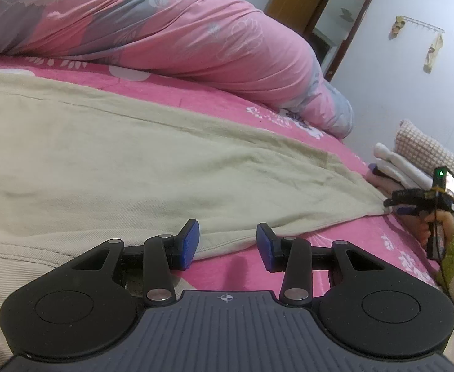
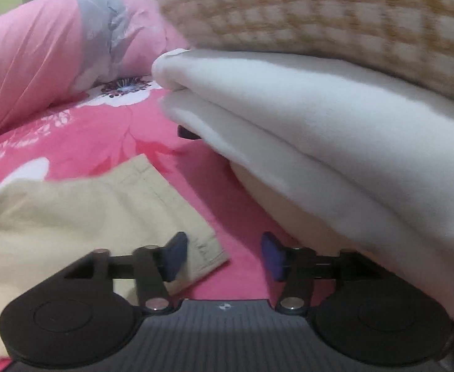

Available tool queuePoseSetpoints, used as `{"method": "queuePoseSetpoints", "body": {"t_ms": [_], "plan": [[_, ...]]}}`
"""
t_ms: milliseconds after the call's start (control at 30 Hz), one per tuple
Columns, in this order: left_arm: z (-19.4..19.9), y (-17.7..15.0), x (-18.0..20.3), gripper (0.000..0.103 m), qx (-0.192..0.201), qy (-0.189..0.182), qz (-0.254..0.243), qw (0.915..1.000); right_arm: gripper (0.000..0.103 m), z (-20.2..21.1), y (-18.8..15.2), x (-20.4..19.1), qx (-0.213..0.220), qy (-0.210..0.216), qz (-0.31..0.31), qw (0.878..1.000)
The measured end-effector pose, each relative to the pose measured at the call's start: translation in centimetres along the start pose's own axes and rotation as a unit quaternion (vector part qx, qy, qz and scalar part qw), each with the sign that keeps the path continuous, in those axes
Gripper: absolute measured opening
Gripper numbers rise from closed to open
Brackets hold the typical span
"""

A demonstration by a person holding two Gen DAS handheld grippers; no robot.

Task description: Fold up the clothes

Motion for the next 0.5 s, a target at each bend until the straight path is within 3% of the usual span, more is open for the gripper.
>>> {"method": "queuePoseSetpoints", "body": {"t_ms": [133,300,367,500], "plan": [[0.0,0.0,0.0,0.041,0.000,0.000,0.000,1.0000,0.055,3.6,-1.1,1.4,0.022,0.014,-0.013,1.000],[0.0,0.0,0.0,0.041,0.000,0.001,0.000,1.0000,0.051,8.5,-0.3,-4.8,0.082,0.105,0.078,0.988],[0.0,0.0,-0.1,0.041,0.001,0.000,0.000,1.0000,0.046,8.0,0.2,-7.9,0.072,0.148,0.105,0.981],[0.1,0.0,0.0,0.041,0.003,0.002,-0.001,1.0000,0.025,2.4,0.7,-11.9,-0.002,0.183,0.108,0.977]]}}
Point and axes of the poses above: each gripper's, at about its wrist camera, not at the fingertips, and z roughly against the way its jaws point, x to its right, y to its top, the point moved 5 cm from there along -z, roughly the way its jaws point, and after that the axes turned 11 degrees about y, right-handed, at the moved point
